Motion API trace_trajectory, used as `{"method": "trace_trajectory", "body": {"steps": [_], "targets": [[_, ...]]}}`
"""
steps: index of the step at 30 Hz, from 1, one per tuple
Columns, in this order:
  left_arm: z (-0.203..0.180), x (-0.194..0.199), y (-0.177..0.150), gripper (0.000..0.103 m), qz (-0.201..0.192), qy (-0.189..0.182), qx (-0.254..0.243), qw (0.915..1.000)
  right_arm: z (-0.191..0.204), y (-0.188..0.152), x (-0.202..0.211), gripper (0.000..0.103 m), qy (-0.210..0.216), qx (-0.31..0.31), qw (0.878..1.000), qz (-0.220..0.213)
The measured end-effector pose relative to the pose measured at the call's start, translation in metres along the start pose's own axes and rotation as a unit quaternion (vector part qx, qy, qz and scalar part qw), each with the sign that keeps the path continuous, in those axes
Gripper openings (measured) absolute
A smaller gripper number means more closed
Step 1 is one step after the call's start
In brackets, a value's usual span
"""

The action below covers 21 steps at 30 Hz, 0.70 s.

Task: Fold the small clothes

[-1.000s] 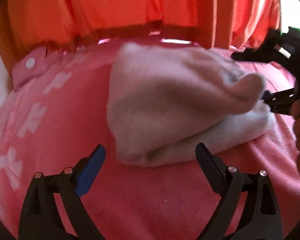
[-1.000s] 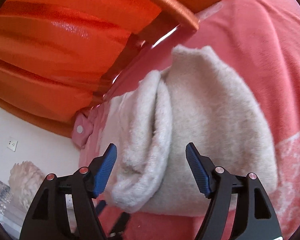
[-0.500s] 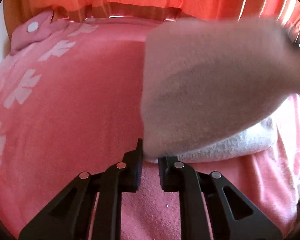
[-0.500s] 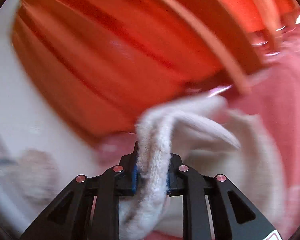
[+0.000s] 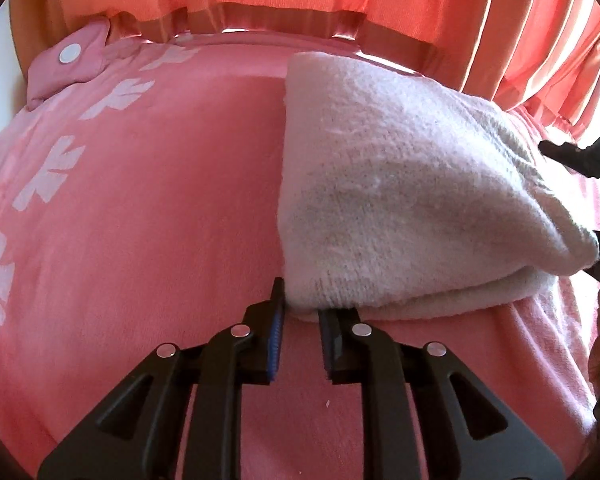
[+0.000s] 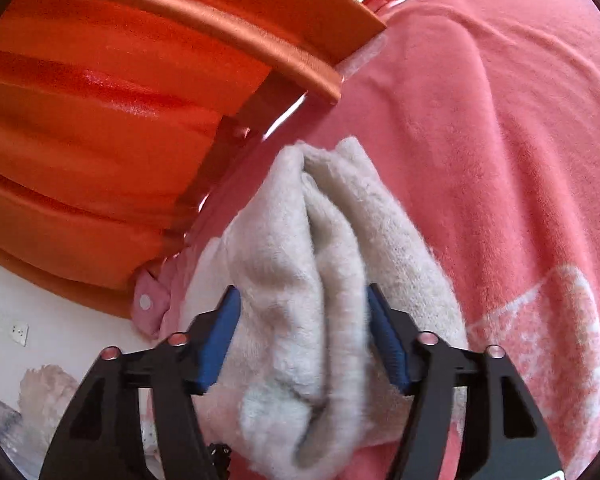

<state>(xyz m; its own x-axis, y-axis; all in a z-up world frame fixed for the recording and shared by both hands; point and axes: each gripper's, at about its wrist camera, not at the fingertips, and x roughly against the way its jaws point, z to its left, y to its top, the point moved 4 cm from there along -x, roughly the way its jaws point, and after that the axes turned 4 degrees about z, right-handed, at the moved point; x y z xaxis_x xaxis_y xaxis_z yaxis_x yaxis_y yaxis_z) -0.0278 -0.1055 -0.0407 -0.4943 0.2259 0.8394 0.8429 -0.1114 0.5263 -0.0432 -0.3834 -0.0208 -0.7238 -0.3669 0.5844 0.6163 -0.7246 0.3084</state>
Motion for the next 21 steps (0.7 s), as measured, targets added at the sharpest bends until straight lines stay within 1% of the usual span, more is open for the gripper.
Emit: {"method": "trace_trajectory", "body": {"steps": [2, 3, 4, 5, 6, 7, 8, 9, 10, 11, 12, 13, 14, 15, 17, 18, 19, 20, 21], "targets": [[0.004, 0.003, 0.000, 0.017, -0.004, -0.010, 0.015, 0.9998, 0.006, 0.000, -0.007, 0.062, -0.005, 0.016, 1.000, 0.021], [0.004, 0.004, 0.000, 0.017, -0.005, -0.010, 0.018, 0.9998, 0.013, -0.001, -0.010, 0.054, -0.026, 0.045, 0.998, 0.017], [0.003, 0.005, 0.001, 0.017, -0.007, -0.011, 0.020, 0.9997, 0.023, 0.000, -0.009, 0.018, -0.041, 0.074, 0.996, 0.005], [0.002, 0.005, 0.001, 0.017, -0.006, -0.009, 0.018, 0.9998, 0.036, 0.001, 0.000, 0.018, -0.027, 0.103, 0.994, -0.023], [0.002, 0.005, 0.001, 0.017, -0.006, -0.008, 0.017, 0.9998, 0.050, 0.002, 0.017, 0.017, 0.021, 0.122, 0.991, -0.057], [0.001, 0.006, 0.001, 0.017, -0.006, -0.005, 0.014, 0.9999, 0.063, 0.003, 0.039, 0.014, 0.089, 0.139, 0.982, -0.093], [0.000, 0.006, 0.000, 0.017, -0.004, -0.002, 0.011, 0.9999, 0.066, 0.003, 0.050, 0.013, 0.113, 0.145, 0.977, -0.110], [-0.001, 0.005, 0.000, 0.017, -0.002, -0.001, 0.007, 1.0000, 0.062, 0.005, 0.050, 0.013, 0.105, 0.143, 0.977, -0.118], [0.000, 0.004, 0.000, 0.017, 0.000, 0.000, 0.004, 1.0000, 0.042, 0.011, 0.033, 0.013, 0.037, 0.115, 0.988, -0.093], [-0.001, 0.000, -0.001, 0.018, 0.007, 0.009, -0.002, 0.9999, 0.020, 0.015, 0.008, 0.014, -0.030, 0.081, 0.995, -0.043], [-0.002, -0.002, -0.001, 0.018, 0.011, 0.014, -0.004, 0.9998, 0.001, 0.014, -0.011, 0.014, -0.081, 0.056, 0.995, 0.002], [-0.002, -0.003, -0.002, 0.018, 0.012, 0.016, -0.004, 0.9998, -0.015, 0.012, -0.021, 0.014, -0.083, 0.020, 0.996, 0.023], [-0.002, -0.002, -0.003, 0.018, 0.011, 0.012, -0.002, 0.9999, -0.013, 0.014, -0.015, 0.016, -0.069, 0.017, 0.997, 0.016], [-0.003, 0.000, -0.004, 0.018, 0.012, 0.010, -0.001, 0.9999, -0.008, 0.015, -0.005, 0.017, -0.060, 0.029, 0.998, 0.004], [-0.003, 0.009, -0.006, 0.018, 0.010, -0.005, -0.001, 0.9999, -0.003, 0.012, 0.023, 0.028, -0.077, 0.046, 0.994, -0.055], [-0.003, 0.017, -0.007, 0.024, 0.004, -0.013, -0.002, 0.9999, -0.001, 0.008, 0.041, 0.030, -0.091, 0.049, 0.990, -0.095], [-0.002, 0.028, -0.009, 0.027, -0.005, -0.022, -0.003, 0.9997, 0.000, 0.007, 0.052, 0.035, -0.084, 0.051, 0.988, -0.119], [-0.003, 0.036, -0.010, 0.033, -0.013, -0.028, -0.003, 0.9995, 0.004, 0.006, 0.063, 0.047, -0.064, 0.055, 0.986, -0.142], [-0.003, 0.045, -0.010, 0.039, -0.022, -0.037, -0.002, 0.9991, 0.006, 0.007, 0.072, 0.053, -0.041, 0.057, 0.985, -0.155]]}}
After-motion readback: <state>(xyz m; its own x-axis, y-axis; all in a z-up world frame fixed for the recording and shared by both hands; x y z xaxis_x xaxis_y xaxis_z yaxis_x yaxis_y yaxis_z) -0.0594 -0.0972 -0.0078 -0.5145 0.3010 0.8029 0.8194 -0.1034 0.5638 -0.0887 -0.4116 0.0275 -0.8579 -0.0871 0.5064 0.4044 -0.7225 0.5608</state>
